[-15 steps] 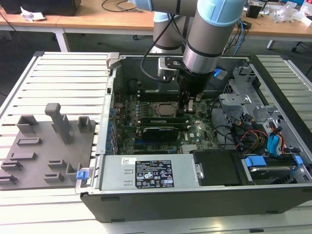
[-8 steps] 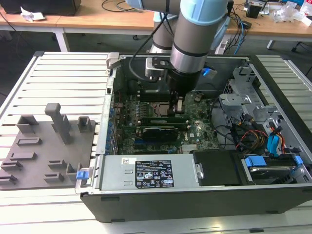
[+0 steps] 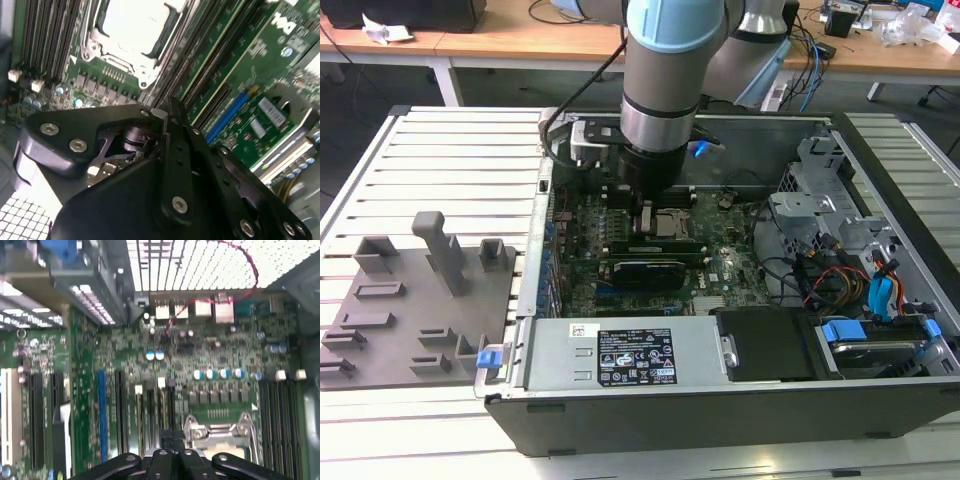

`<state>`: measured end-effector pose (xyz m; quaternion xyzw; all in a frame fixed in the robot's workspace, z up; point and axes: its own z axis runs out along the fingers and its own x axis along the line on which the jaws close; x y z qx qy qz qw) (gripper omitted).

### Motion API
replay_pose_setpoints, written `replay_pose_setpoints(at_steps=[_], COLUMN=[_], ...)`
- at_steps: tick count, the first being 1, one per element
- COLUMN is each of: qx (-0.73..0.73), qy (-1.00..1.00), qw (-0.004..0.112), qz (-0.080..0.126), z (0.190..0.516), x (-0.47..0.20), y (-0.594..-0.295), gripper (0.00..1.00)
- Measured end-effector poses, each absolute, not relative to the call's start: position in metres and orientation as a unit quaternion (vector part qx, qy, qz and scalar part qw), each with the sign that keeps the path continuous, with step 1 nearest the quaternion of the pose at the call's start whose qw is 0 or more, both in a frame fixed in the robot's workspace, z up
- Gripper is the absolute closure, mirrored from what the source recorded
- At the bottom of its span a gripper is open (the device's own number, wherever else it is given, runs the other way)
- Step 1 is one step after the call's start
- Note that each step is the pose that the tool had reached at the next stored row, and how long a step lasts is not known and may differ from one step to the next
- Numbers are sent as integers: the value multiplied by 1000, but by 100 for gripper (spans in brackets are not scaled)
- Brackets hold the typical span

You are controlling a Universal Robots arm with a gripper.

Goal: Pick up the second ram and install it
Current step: 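Press down the second ram until it locks into place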

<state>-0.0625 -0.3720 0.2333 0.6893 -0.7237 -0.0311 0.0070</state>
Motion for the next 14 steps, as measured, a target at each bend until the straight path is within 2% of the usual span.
replay_pose_setpoints(at_steps=[7,14], qx=[689,689], qy=[-724,-724], qw=[4,10], qz=[-33,-38], z=[230,239], x=[-68,-32], y=[-372,-372], gripper=[89,89])
